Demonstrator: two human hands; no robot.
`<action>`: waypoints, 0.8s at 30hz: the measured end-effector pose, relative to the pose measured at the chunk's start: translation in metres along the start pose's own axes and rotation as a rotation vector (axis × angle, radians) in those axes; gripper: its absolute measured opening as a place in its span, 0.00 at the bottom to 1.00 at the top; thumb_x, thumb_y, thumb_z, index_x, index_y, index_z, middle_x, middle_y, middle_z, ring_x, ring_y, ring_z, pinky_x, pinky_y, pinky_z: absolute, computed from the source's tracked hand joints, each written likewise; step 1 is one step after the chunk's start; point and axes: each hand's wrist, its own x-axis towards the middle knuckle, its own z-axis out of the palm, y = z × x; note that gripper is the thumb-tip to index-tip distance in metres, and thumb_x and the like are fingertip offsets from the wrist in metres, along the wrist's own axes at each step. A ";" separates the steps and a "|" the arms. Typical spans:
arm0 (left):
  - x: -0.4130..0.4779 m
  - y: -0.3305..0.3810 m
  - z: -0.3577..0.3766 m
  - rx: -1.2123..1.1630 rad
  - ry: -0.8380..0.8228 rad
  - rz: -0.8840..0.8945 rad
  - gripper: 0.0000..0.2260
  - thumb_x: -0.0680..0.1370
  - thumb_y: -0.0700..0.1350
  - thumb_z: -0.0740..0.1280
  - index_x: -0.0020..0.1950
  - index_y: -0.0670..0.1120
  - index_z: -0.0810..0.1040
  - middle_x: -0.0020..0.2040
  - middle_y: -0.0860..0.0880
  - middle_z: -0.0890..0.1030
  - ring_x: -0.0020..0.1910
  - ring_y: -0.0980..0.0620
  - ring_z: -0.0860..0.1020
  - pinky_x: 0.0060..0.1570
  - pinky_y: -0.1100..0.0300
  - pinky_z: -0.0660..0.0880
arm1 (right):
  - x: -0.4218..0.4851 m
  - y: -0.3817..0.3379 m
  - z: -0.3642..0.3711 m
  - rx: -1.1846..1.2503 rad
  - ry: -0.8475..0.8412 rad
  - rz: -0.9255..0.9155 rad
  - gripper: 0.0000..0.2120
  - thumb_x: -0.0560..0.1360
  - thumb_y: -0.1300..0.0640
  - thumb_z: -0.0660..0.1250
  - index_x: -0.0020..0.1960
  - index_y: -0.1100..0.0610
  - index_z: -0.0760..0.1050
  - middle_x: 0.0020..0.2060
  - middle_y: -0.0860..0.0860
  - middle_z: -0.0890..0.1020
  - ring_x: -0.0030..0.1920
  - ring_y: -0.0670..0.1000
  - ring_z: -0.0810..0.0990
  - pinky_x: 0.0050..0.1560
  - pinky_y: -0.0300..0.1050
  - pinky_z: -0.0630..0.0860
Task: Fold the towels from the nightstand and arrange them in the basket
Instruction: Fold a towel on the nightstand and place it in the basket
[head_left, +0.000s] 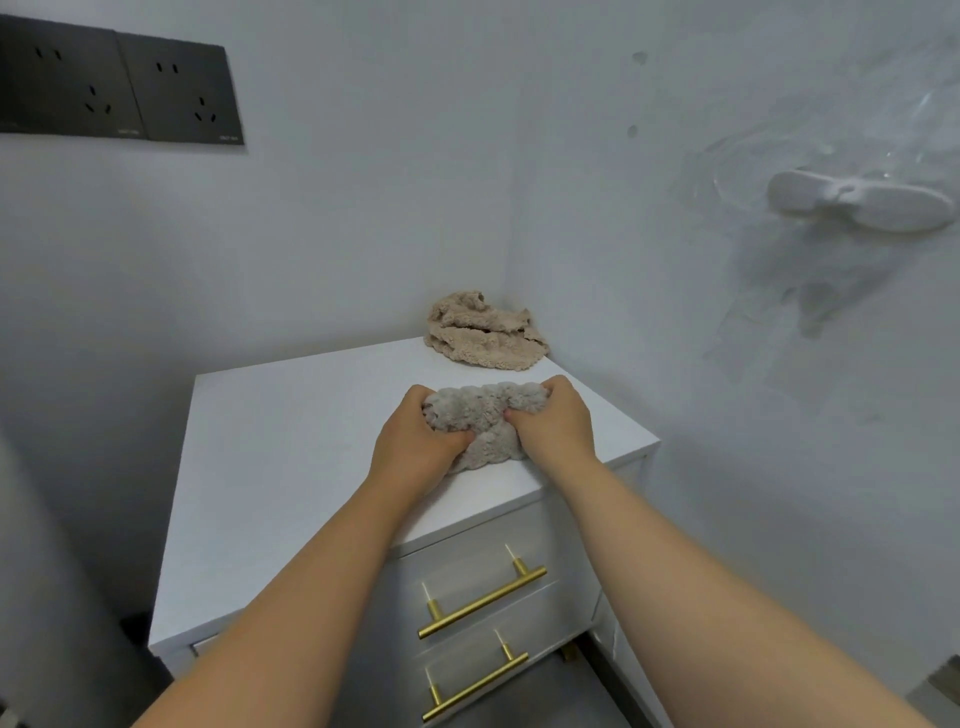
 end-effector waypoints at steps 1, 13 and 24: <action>0.000 0.002 0.003 -0.003 0.008 -0.011 0.14 0.71 0.43 0.73 0.51 0.46 0.71 0.43 0.53 0.77 0.44 0.51 0.77 0.44 0.56 0.74 | -0.001 0.000 -0.001 -0.024 0.012 -0.011 0.13 0.73 0.56 0.70 0.50 0.57 0.67 0.39 0.45 0.72 0.43 0.50 0.72 0.36 0.44 0.64; -0.043 0.057 0.087 -0.050 -0.056 -0.005 0.13 0.72 0.45 0.71 0.52 0.48 0.71 0.45 0.54 0.77 0.46 0.51 0.77 0.45 0.56 0.73 | -0.017 0.032 -0.096 -0.586 0.043 -0.136 0.10 0.76 0.59 0.62 0.54 0.58 0.62 0.42 0.54 0.74 0.41 0.57 0.73 0.36 0.47 0.66; -0.146 0.059 0.173 -0.254 -0.083 -0.189 0.08 0.73 0.44 0.69 0.45 0.54 0.71 0.43 0.53 0.78 0.43 0.51 0.78 0.44 0.54 0.76 | -0.096 0.090 -0.160 -1.029 -0.010 -0.221 0.12 0.76 0.67 0.59 0.58 0.60 0.65 0.52 0.57 0.73 0.45 0.59 0.76 0.35 0.48 0.63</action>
